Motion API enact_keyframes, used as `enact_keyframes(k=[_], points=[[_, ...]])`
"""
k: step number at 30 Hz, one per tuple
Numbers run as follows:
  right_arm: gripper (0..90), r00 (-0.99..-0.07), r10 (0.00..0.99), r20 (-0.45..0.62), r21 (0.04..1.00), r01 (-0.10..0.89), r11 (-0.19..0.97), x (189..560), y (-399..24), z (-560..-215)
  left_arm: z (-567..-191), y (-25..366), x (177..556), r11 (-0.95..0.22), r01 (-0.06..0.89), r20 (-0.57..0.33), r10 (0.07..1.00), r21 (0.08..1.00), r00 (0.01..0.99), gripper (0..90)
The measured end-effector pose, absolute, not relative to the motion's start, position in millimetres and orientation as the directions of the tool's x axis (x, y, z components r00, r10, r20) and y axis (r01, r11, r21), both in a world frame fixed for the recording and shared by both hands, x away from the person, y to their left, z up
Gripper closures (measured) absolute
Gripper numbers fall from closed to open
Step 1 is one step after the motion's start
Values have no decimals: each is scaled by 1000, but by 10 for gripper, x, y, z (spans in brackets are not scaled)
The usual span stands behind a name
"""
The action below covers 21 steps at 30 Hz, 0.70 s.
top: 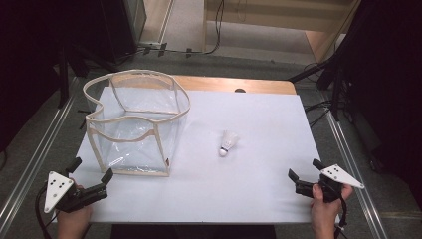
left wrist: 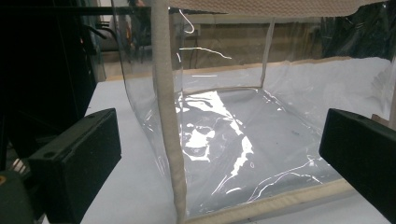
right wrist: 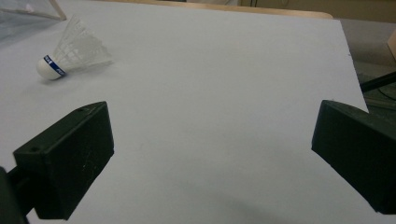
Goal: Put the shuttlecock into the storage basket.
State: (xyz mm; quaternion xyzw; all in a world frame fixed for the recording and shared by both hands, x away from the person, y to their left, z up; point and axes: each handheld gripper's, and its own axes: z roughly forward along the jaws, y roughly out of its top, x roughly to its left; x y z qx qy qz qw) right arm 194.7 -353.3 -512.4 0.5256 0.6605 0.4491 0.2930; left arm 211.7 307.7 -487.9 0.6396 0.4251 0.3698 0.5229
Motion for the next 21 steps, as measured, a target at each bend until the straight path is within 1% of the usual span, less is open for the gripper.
enact_keyframes(k=[9, 14, 18, 19, 21], points=[[0, -296, 953, 70, 907, 417, 63, 1939, -3478, -5012, -4879, 3066, 2124, -94, 157, 32, 931, 983, 363, 0], [0, -301, 950, 83, 911, 410, 50, 1945, -3446, -4884, -4880, 3078, 2110, -92, 152, 30, 930, 984, 365, 0], [0, -300, 952, 63, 907, 416, 71, 1969, -3403, -4843, -4881, 3080, 2099, -92, 150, 32, 930, 984, 367, 0], [0, -315, 948, 53, 901, 424, 90, 2005, -3356, -4829, -4882, 3083, 2096, -91, 147, 31, 929, 985, 370, 0], [0, -321, 945, 61, 896, 436, 90, 2047, -3306, -4821, -4882, 3086, 2096, -89, 147, 29, 928, 985, 370, 0]])
